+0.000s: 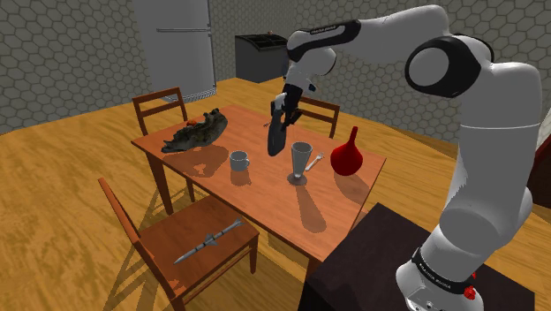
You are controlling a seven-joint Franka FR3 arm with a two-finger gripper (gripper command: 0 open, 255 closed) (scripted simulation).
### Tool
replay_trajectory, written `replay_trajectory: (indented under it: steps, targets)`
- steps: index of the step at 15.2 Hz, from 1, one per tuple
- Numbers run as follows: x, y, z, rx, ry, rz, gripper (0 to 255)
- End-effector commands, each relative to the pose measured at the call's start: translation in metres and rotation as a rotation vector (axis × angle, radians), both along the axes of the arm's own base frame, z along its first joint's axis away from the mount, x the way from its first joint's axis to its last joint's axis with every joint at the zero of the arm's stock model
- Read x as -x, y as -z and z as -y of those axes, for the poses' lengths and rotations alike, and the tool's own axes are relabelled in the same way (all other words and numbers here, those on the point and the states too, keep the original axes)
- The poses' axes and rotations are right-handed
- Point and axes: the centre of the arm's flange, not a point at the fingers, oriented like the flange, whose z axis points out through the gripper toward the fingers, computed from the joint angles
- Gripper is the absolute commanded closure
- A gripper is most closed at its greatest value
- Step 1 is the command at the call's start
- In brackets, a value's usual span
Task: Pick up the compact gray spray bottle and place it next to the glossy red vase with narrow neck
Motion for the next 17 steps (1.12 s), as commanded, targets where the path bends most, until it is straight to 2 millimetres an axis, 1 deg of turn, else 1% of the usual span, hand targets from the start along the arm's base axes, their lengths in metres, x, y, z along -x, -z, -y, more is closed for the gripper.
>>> replay_trajectory:
  steps: [1, 12, 17]
  targets:
    - [0.001, -0.011, 0.0, 0.0, 0.0, 0.0, 255]
    - [0.001, -0.068, 0.0, 0.0, 0.0, 0.0, 255]
    - [0.018, -0.069, 0.064, 0.0, 0.0, 0.0, 255]
